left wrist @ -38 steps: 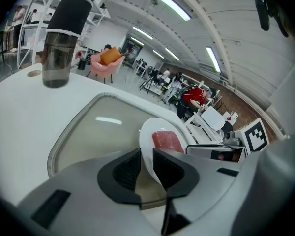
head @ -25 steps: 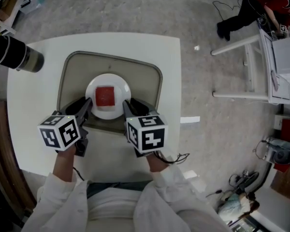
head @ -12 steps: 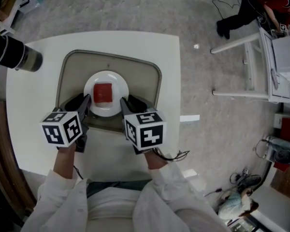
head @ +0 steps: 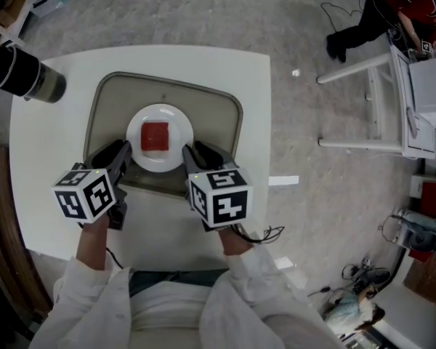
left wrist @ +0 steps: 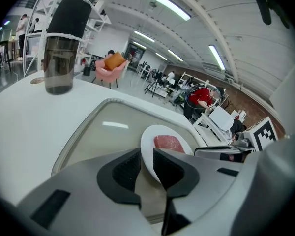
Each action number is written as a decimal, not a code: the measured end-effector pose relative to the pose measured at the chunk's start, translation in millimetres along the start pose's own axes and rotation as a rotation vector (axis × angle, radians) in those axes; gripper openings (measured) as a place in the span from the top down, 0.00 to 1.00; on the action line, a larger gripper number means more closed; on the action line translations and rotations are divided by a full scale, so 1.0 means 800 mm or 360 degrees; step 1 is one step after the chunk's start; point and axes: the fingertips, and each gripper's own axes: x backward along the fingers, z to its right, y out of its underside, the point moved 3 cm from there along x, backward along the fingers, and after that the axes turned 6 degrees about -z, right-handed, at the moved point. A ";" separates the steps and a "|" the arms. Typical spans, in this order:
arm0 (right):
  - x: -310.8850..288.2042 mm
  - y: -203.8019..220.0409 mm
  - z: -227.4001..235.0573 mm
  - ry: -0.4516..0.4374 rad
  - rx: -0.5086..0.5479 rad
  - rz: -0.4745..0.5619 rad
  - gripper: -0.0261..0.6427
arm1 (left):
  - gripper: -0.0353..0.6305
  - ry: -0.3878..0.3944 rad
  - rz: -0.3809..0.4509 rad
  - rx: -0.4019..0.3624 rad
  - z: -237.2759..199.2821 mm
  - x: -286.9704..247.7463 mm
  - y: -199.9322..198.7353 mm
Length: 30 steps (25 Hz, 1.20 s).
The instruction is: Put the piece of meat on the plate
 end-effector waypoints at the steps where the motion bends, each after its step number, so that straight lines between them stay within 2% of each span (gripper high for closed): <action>1: 0.003 0.000 0.000 -0.0004 0.0008 0.0006 0.83 | 0.82 0.0001 0.0000 0.0002 0.001 0.003 0.003; 13: 0.071 0.004 -0.026 -0.0129 0.0146 0.0105 0.83 | 0.82 0.0056 0.0168 -0.0027 0.057 0.067 0.020; 16: 0.094 0.011 -0.034 -0.0208 0.0168 0.0129 0.84 | 0.83 0.0106 0.0245 -0.0033 0.079 0.086 0.027; 18: 0.111 0.018 -0.039 -0.0277 0.0196 0.0155 0.84 | 0.88 0.0127 0.0312 -0.0043 0.095 0.099 0.033; 21: 0.140 0.031 -0.049 -0.0398 0.0245 0.0205 0.84 | 0.91 0.0154 0.0394 -0.0060 0.121 0.119 0.049; 23: 0.158 0.042 -0.055 -0.0463 0.0272 0.0227 0.88 | 0.92 0.0171 0.0428 -0.0061 0.137 0.130 0.063; 30: 0.211 0.078 -0.061 -0.0534 0.0363 0.0294 0.92 | 0.92 0.0214 0.0491 -0.0038 0.193 0.152 0.113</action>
